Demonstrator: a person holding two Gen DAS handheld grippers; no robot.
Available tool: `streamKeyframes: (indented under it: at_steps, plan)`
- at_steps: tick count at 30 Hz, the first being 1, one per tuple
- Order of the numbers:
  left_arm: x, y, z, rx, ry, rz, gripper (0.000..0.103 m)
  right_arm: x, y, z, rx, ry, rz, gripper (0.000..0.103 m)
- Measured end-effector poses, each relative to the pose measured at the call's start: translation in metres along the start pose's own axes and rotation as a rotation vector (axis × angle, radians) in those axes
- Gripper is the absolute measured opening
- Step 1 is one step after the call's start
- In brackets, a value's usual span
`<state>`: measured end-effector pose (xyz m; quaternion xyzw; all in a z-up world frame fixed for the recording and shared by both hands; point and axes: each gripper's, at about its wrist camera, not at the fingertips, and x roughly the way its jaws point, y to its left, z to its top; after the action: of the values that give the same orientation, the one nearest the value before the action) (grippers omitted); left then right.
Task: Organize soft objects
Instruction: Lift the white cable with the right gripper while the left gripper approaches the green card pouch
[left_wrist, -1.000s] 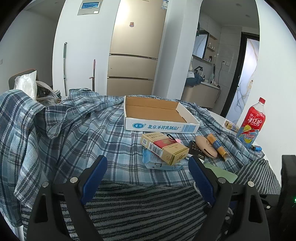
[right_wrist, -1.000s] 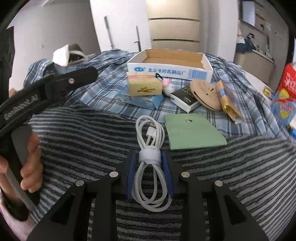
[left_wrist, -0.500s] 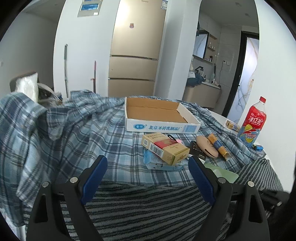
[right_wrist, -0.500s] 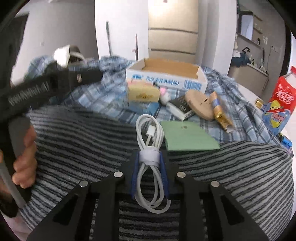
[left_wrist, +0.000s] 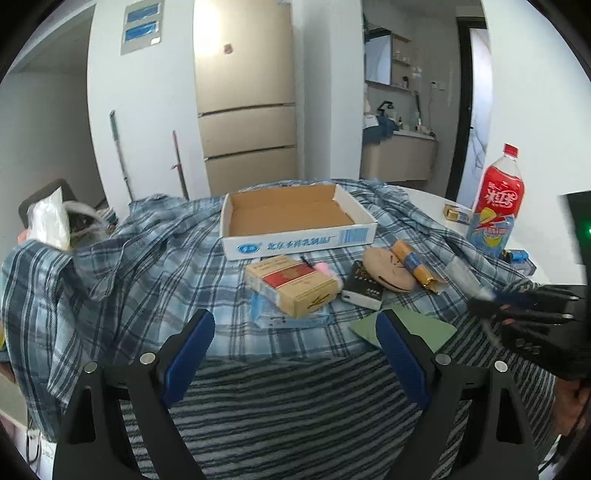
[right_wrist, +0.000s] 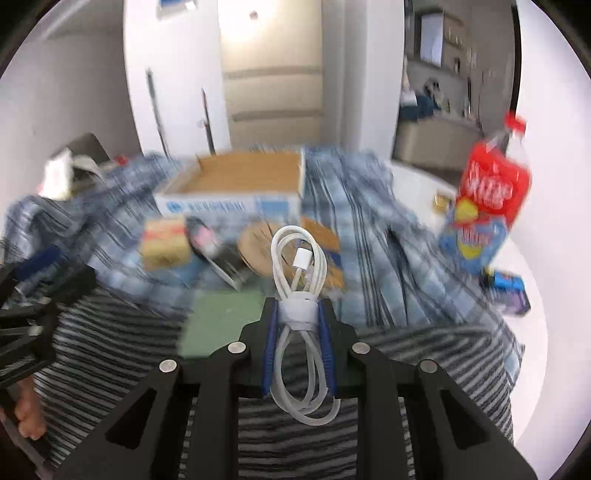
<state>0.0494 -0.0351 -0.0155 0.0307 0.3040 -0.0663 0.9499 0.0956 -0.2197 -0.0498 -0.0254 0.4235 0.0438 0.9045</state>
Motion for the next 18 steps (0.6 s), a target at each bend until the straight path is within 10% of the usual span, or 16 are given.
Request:
streamKeyframes:
  at_steps: [12,18]
  plan:
    - [-0.012,0.021,0.002,-0.076,-0.008,0.016,0.091,0.026,0.008,-0.012,0.120,0.186,0.347,0.021]
    - [-0.012,0.019,0.002,-0.044,0.001,0.003,0.091,0.003,0.018,-0.019,0.122,0.138,0.444,0.021]
